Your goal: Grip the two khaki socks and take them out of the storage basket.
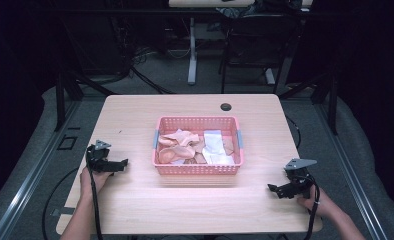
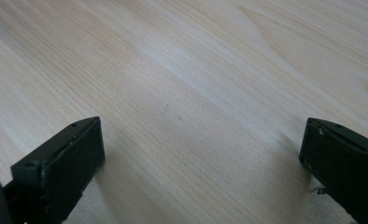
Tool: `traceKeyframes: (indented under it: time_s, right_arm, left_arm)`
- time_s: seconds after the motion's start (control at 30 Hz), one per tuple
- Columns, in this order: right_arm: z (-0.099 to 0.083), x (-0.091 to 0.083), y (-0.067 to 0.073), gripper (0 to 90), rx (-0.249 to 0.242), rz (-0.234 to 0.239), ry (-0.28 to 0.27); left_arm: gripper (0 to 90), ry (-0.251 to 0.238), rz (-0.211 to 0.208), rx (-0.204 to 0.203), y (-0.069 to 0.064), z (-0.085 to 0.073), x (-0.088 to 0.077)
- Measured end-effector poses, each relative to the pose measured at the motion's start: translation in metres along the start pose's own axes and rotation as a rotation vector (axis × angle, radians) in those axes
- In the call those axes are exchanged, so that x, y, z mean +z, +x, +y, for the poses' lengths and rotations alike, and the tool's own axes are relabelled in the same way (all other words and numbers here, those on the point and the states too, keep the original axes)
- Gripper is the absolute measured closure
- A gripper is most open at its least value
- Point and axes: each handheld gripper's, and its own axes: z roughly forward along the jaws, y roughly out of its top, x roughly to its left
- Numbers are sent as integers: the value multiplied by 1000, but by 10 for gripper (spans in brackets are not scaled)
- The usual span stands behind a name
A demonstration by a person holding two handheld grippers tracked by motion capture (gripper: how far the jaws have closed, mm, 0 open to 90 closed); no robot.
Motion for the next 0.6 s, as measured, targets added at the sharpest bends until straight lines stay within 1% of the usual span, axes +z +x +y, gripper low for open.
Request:
traceKeyframes:
  time_s: [0.13, 0.4, 0.5, 0.6]
  right_arm:
    - [0, 0, 0, 0, 1, 3, -1]
    - [0, 0, 0, 0, 0, -1, 1]
    - [0, 0, 0, 0, 2, 3, 1]
    - [0, 0, 0, 0, -1, 4, 3]
  left_arm:
    - [0, 12, 2, -5, 0, 1, 0]
    - [0, 16, 6, -4, 1, 1, -1]
    - [0, 35, -13, -14, 3, 3, -3]
    - [0, 53, -25, -13, 5, 7, -4]
